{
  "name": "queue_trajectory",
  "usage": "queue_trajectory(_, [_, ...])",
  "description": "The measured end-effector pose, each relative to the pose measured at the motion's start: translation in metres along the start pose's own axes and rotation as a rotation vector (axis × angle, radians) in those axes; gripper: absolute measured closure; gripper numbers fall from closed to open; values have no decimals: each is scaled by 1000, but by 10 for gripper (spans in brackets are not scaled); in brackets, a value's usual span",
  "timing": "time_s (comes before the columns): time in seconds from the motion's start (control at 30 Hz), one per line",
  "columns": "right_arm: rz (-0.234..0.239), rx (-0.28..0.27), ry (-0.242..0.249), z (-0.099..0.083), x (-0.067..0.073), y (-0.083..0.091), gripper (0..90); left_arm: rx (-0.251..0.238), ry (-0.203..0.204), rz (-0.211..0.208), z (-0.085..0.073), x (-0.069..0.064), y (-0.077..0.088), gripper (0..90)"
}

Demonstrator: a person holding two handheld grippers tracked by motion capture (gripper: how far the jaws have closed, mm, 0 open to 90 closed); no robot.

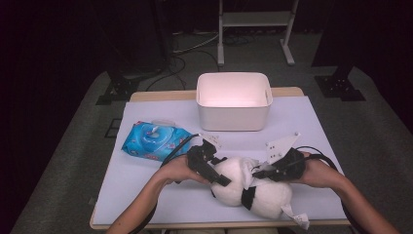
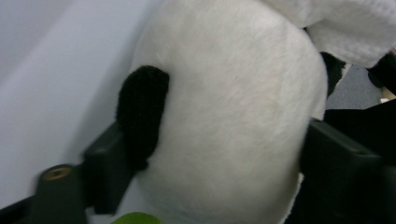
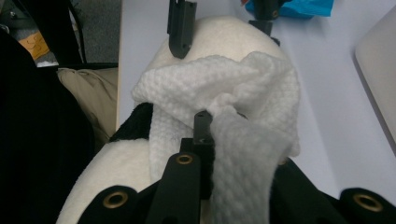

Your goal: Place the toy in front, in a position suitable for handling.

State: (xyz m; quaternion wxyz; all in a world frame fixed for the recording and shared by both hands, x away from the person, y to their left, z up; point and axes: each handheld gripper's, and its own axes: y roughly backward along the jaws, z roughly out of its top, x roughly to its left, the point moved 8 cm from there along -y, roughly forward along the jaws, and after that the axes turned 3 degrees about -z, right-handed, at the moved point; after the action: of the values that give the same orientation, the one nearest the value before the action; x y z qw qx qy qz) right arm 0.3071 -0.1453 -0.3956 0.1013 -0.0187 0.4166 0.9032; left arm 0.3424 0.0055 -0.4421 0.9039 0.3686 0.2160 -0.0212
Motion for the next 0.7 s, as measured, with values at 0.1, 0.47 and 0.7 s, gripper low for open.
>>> queue_trajectory(0.1, [-8,6,-5,3,-5,1,823,-20,-10,33,3,2,4,314])
queue_trajectory(0.47, [-51,24,-30,15,-38,-2,822,-57,-66,149,14,6,25,352])
queue_trajectory(0.7, [-44,17,-21,27,-39,-11,819,-52,-94,196,13,-1,28,352])
